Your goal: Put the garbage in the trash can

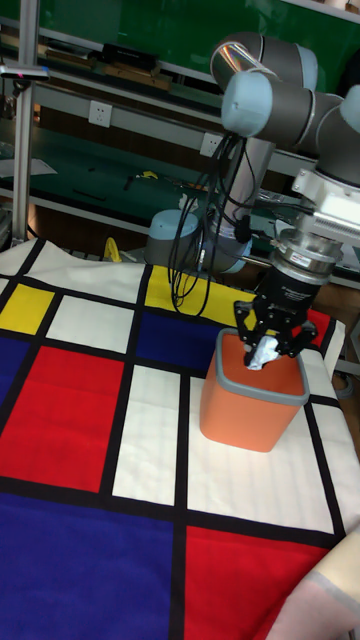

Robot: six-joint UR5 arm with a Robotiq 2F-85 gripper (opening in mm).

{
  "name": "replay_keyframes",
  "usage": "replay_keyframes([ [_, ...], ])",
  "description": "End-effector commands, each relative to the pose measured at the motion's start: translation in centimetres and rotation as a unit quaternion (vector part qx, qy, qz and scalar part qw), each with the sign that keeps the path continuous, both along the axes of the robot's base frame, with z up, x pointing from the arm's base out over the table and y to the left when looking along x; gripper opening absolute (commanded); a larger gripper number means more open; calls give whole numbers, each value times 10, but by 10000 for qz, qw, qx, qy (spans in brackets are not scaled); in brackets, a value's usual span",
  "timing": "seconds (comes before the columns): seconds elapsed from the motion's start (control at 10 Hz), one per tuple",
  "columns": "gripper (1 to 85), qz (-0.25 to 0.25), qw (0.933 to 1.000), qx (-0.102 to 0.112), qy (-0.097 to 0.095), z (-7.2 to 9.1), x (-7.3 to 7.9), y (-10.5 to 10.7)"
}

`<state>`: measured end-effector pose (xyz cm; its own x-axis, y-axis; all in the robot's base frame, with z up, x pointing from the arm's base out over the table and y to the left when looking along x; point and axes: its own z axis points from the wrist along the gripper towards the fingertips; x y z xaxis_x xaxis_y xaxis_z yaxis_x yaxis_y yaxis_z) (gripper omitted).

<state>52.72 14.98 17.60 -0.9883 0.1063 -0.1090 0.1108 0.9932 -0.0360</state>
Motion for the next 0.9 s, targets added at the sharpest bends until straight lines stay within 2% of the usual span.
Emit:
replay_keyframes([
  [0.0,10,-78,9999,84,18,-5,-2,15],
  [0.2,10,-87,9999,100,33,-7,-5,14],
  [0.5,10,-193,9997,122,-133,-9,-2,18],
  [0.8,10,-210,9992,182,-286,-18,1,23],
])
